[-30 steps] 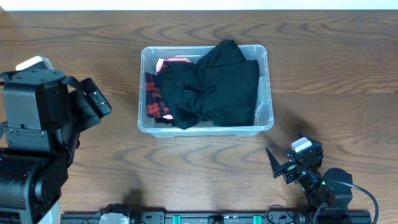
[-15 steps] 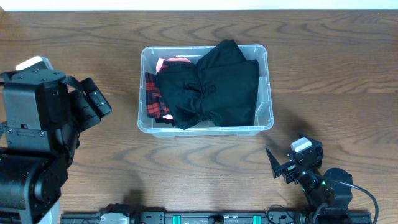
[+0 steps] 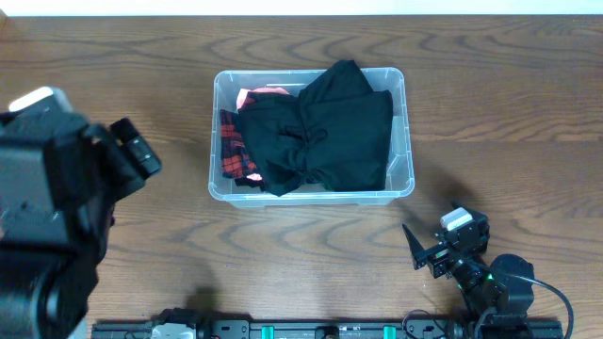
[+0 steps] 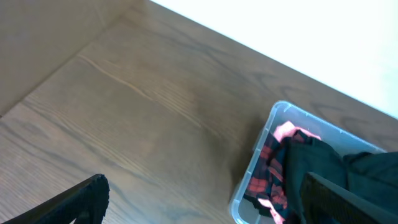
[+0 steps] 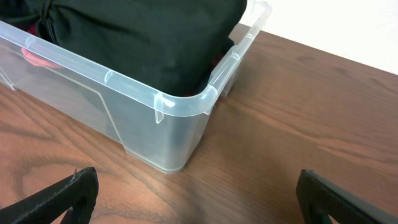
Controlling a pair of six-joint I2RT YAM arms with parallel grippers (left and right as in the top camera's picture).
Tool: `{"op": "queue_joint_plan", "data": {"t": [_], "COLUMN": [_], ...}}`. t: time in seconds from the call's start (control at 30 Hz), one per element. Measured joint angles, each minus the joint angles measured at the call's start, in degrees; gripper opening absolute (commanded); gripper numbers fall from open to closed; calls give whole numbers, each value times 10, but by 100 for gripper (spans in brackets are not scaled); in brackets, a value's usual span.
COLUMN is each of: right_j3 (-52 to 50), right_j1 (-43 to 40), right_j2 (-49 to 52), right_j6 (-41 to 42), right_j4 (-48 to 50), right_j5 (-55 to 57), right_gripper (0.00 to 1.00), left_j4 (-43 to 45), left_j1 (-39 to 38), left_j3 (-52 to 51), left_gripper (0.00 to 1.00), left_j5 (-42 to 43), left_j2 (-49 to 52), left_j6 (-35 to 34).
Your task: Pack container
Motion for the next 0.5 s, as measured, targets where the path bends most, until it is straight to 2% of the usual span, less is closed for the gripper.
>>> {"op": "queue_joint_plan", "data": {"t": [0.23,0.33,0.5], "right_j3": [0,0,0], "right_j1": [0,0,0], "right_j2": [-1,-1,-2], "right_j6": [0,0,0], "right_j4": [0,0,0], "right_j5": [0,0,0], "right_gripper": [99,99,99], "left_j4": [101,173,283], "left_j1": [43,56,63], "left_j3": [-90,-168,-322], "left_gripper": [98,98,98], "left_j5": [94,140,173], "left_j2": [-109,-162,-245], "left_j6": [134,190,230]}}
